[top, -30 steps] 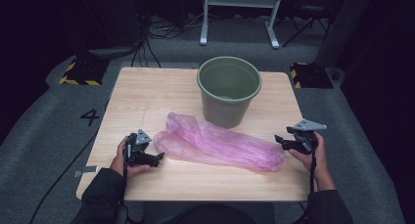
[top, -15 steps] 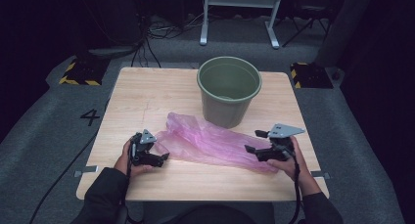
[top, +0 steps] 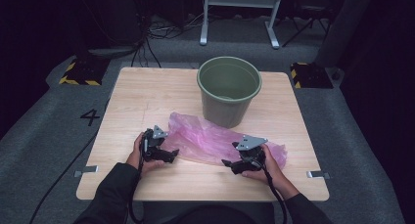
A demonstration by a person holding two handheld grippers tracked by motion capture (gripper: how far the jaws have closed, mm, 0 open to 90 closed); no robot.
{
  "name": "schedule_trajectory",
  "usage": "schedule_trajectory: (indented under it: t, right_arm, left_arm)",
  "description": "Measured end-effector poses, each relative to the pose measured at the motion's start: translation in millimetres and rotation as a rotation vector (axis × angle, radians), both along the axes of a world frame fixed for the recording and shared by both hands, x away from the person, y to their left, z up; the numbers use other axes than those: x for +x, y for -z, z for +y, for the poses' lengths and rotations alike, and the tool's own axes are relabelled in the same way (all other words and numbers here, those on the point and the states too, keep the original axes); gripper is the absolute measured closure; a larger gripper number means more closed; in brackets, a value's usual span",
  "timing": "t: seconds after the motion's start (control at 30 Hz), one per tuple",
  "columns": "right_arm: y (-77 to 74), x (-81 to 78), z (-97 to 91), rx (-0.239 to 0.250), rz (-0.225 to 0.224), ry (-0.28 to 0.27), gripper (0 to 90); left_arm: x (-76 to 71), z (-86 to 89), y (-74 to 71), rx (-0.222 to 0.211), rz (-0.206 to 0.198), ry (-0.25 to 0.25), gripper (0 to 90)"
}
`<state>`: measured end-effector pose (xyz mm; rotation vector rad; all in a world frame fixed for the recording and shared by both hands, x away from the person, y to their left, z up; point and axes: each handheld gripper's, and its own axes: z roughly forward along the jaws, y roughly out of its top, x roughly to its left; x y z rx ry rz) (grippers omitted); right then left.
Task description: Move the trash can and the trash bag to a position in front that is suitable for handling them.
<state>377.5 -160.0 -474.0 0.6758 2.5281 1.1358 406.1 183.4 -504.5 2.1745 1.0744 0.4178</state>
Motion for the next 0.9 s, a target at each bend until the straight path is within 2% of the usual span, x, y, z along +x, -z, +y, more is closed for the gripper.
schedule_trajectory:
  t: [0.17, 0.23, 0.37, 0.5, 0.67, 0.77, 0.8, 0.9]
  right_arm:
    - [9.0, 0.6, 5.1, -0.019, 0.007, 0.003, 21.6]
    - [14.3, 3.5, 4.9, -0.019, 0.015, 0.032, 20.5]
    - [19.1, 7.8, 2.2, -0.016, 0.029, 0.053, 19.1]
    - [25.2, 14.3, -6.0, -0.049, 0.027, 0.088, 20.1]
    - [25.2, 23.5, -16.7, -0.031, 0.048, 0.110, 24.4]
    - [25.8, 28.5, -22.1, -0.029, 0.039, 0.120, 24.8]
    - [26.2, 34.6, -28.3, -0.015, 0.054, 0.134, 27.4]
    - [26.2, 41.7, -35.2, -0.002, 0.073, 0.117, 30.7]
  left_arm:
    - [3.0, -7.2, 0.0, 0.003, -0.006, 0.005, 2.1]
    - [5.8, -13.0, -0.4, 0.009, -0.007, 0.017, 2.0]
    - [7.9, -20.1, -0.2, 0.003, -0.003, 0.023, 2.0]
    - [10.3, -28.6, -0.1, 0.000, -0.002, 0.036, 2.0]
    - [12.8, -33.3, -0.4, 0.006, -0.003, 0.053, 1.9]
    - [13.6, -34.5, -0.4, 0.006, 0.002, 0.056, 1.2]
    - [14.5, -35.3, 0.0, 0.003, -0.003, 0.057, 1.1]
    - [14.9, -35.5, -0.2, 0.006, 0.000, 0.060, 0.8]
